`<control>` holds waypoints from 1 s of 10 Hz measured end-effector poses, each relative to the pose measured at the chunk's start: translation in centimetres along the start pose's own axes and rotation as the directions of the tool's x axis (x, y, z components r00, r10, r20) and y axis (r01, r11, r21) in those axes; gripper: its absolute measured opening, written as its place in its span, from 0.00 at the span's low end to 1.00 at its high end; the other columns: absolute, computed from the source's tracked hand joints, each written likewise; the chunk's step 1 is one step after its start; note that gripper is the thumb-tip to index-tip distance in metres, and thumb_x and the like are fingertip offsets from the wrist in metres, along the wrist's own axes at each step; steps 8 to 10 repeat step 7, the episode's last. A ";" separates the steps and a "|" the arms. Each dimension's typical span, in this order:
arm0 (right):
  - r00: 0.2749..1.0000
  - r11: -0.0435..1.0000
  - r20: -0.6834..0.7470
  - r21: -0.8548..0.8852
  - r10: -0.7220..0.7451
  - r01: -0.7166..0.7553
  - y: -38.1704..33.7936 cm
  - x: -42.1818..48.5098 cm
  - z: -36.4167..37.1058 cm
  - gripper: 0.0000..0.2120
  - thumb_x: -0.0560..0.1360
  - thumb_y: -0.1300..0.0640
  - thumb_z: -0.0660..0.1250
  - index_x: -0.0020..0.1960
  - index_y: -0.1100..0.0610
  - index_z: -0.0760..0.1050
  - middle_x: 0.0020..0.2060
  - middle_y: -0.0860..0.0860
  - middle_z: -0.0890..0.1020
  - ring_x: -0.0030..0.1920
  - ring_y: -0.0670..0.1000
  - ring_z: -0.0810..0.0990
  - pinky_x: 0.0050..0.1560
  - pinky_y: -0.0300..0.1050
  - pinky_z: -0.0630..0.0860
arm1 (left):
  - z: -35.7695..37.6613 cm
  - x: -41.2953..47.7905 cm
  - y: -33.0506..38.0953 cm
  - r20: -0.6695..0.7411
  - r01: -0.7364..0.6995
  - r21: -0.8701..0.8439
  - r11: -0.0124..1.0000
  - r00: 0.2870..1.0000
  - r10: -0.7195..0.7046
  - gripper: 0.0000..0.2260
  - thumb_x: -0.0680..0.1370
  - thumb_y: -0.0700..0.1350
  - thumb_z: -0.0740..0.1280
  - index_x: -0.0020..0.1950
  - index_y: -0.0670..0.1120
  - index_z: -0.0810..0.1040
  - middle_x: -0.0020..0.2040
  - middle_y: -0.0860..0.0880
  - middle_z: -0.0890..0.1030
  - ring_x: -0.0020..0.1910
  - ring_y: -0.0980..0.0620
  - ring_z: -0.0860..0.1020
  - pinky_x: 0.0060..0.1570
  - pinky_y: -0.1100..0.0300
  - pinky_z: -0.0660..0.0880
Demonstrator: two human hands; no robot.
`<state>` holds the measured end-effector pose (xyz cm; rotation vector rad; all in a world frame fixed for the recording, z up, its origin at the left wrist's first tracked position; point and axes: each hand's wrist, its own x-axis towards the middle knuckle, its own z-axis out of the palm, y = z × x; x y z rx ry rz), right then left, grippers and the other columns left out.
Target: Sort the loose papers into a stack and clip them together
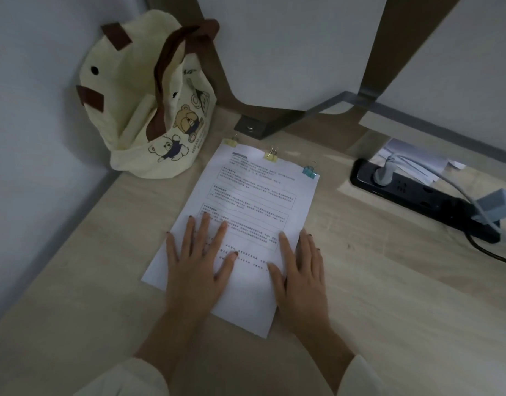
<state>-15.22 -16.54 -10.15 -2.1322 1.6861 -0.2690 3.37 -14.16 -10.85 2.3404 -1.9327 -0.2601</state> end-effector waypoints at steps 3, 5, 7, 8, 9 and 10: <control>0.996 0.989 -0.087 -0.146 -0.008 -0.004 0.1 0.3 1.3 0.28 0.78 0.41 0.44 0.75 0.48 0.45 0.75 0.58 0.50 0.74 0.48 0.34 0.73 0.45 0.37 | 0.2 0.4 -0.4 -0.040 -0.006 0.014 1.000 0.999 0.007 0.28 0.77 0.63 0.43 0.75 0.54 0.57 0.77 0.47 0.56 0.76 0.46 0.52 0.71 0.45 0.42; 0.998 0.997 0.003 -0.037 -0.069 0.069 0.7 -0.5 0.4 0.29 0.76 0.37 0.36 0.74 0.46 0.37 0.74 0.50 0.39 0.72 0.45 0.29 0.71 0.40 0.28 | -0.2 -0.2 -0.4 -0.134 -0.052 -0.103 0.993 0.990 0.038 0.23 0.78 0.53 0.51 0.71 0.47 0.68 0.72 0.45 0.67 0.72 0.48 0.62 0.73 0.51 0.47; 0.984 0.983 0.052 -0.060 -0.170 0.173 4.1 -6.5 -0.9 0.27 0.79 0.40 0.38 0.74 0.48 0.54 0.75 0.50 0.55 0.74 0.43 0.39 0.72 0.42 0.38 | 0.6 -6.1 0.8 -0.159 0.013 -0.222 0.975 0.986 -0.049 0.28 0.80 0.56 0.42 0.70 0.43 0.68 0.71 0.45 0.68 0.72 0.54 0.59 0.73 0.54 0.47; 0.984 0.983 0.052 -0.060 -0.170 0.173 4.1 -6.5 -0.9 0.27 0.79 0.40 0.38 0.74 0.48 0.54 0.75 0.50 0.55 0.74 0.43 0.39 0.72 0.42 0.38 | 0.6 -6.1 0.8 -0.159 0.013 -0.222 0.975 0.986 -0.049 0.28 0.80 0.56 0.42 0.70 0.43 0.68 0.71 0.45 0.68 0.72 0.54 0.59 0.73 0.54 0.47; 0.984 0.983 0.052 -0.060 -0.170 0.173 4.1 -6.5 -0.9 0.27 0.79 0.40 0.38 0.74 0.48 0.54 0.75 0.50 0.55 0.74 0.43 0.39 0.72 0.42 0.38 | 0.6 -6.1 0.8 -0.159 0.013 -0.222 0.975 0.986 -0.049 0.28 0.80 0.56 0.42 0.70 0.43 0.68 0.71 0.45 0.68 0.72 0.54 0.59 0.73 0.54 0.47; 0.984 0.983 0.052 -0.060 -0.170 0.173 4.1 -6.5 -0.9 0.27 0.79 0.40 0.38 0.74 0.48 0.54 0.75 0.50 0.55 0.74 0.43 0.39 0.72 0.42 0.38 | 0.6 -6.1 0.8 -0.159 0.013 -0.222 0.975 0.986 -0.049 0.28 0.80 0.56 0.42 0.70 0.43 0.68 0.71 0.45 0.68 0.72 0.54 0.59 0.73 0.54 0.47</control>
